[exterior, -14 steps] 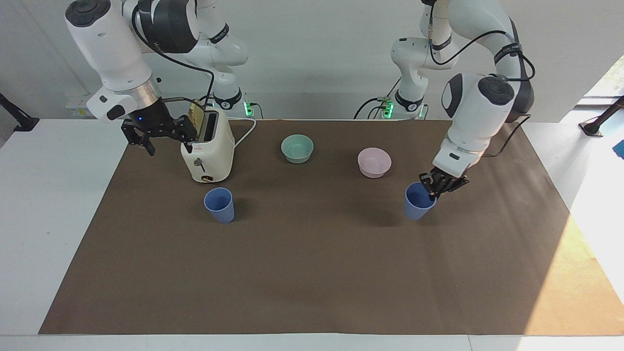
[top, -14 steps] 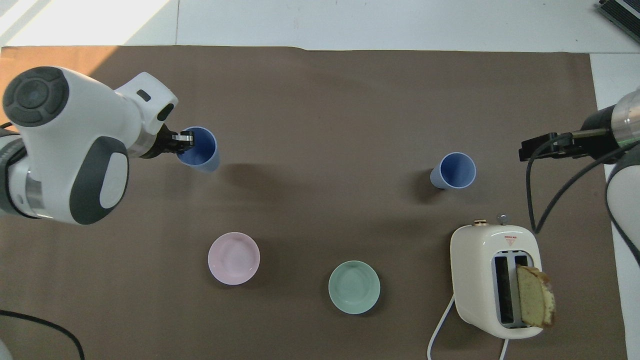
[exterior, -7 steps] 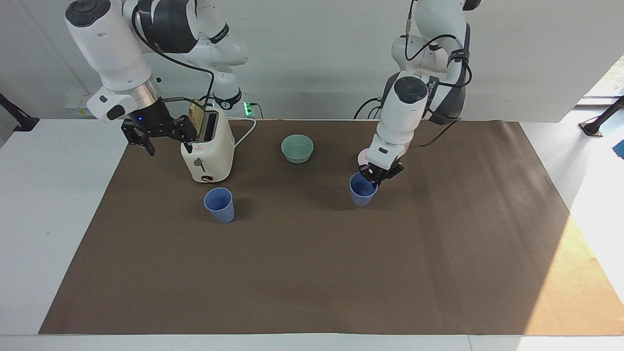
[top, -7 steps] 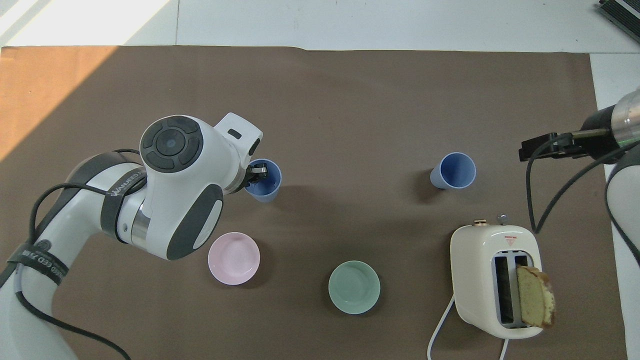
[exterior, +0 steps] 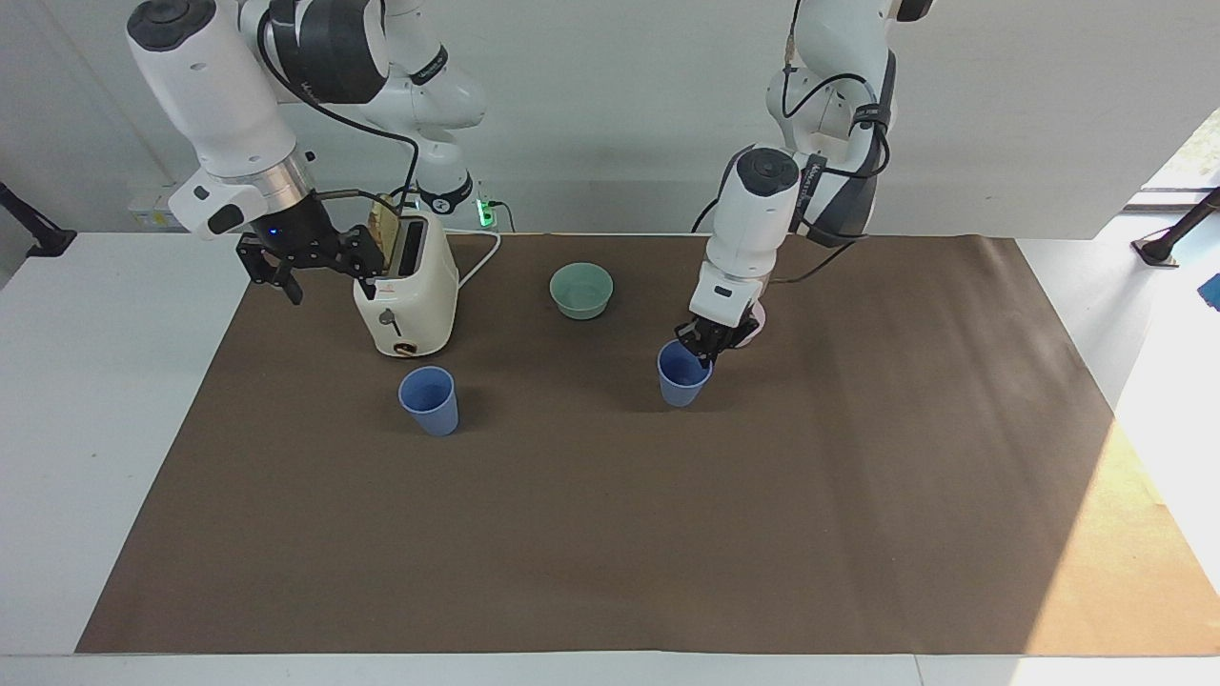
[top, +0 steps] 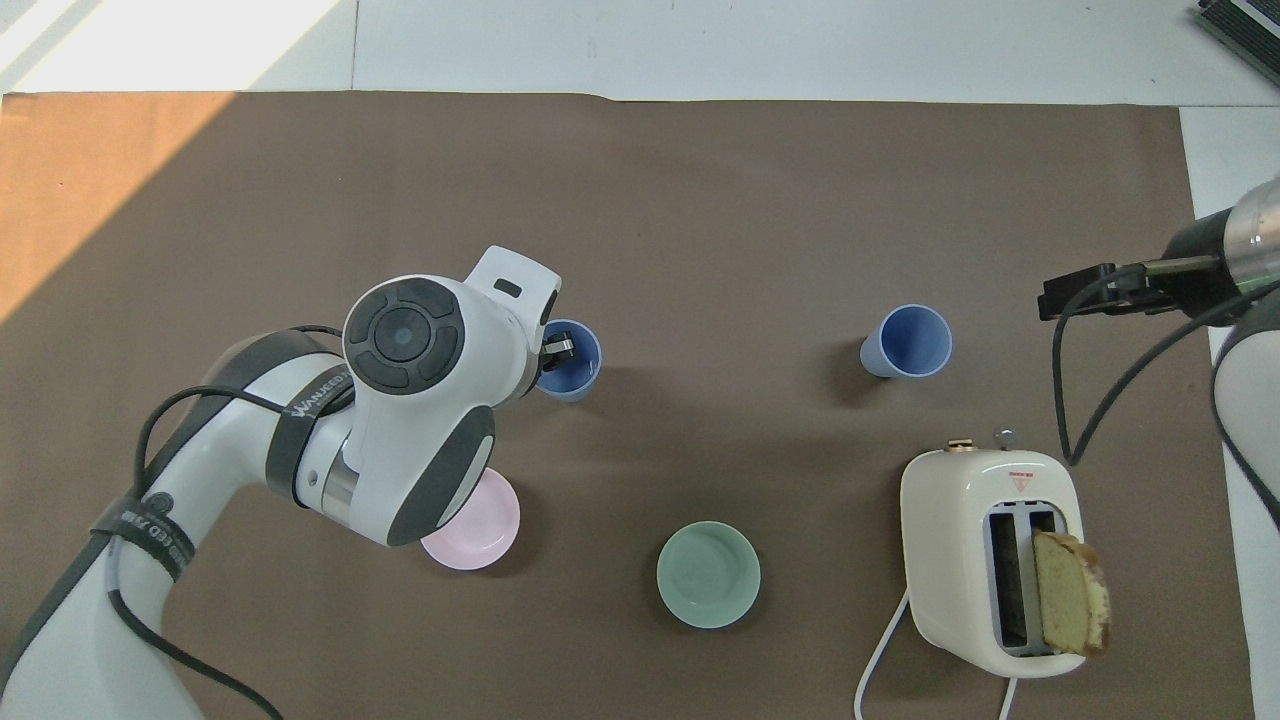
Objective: Stack blue cups with both arms
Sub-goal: 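Carry the blue cup with the left gripper toward the table center, then release the cup with the left gripper while the right gripper reaches the other cup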
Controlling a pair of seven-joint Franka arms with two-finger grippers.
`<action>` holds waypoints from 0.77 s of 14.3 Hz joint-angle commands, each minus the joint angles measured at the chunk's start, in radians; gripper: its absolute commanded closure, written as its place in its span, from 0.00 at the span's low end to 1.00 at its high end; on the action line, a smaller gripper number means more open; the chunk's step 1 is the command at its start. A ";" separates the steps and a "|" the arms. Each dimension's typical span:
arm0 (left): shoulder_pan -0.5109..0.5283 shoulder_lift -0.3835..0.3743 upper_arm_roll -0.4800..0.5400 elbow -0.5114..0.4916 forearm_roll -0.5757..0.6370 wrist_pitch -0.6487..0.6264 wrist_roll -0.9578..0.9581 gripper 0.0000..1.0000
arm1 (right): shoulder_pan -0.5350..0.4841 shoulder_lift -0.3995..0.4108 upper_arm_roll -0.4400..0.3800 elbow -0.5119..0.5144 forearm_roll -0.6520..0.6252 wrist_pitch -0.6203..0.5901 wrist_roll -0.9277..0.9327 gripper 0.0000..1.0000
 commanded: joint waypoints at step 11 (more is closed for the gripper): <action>0.063 -0.063 0.037 0.043 0.012 -0.090 0.249 0.00 | 0.008 0.081 0.010 -0.206 0.018 0.245 -0.012 0.00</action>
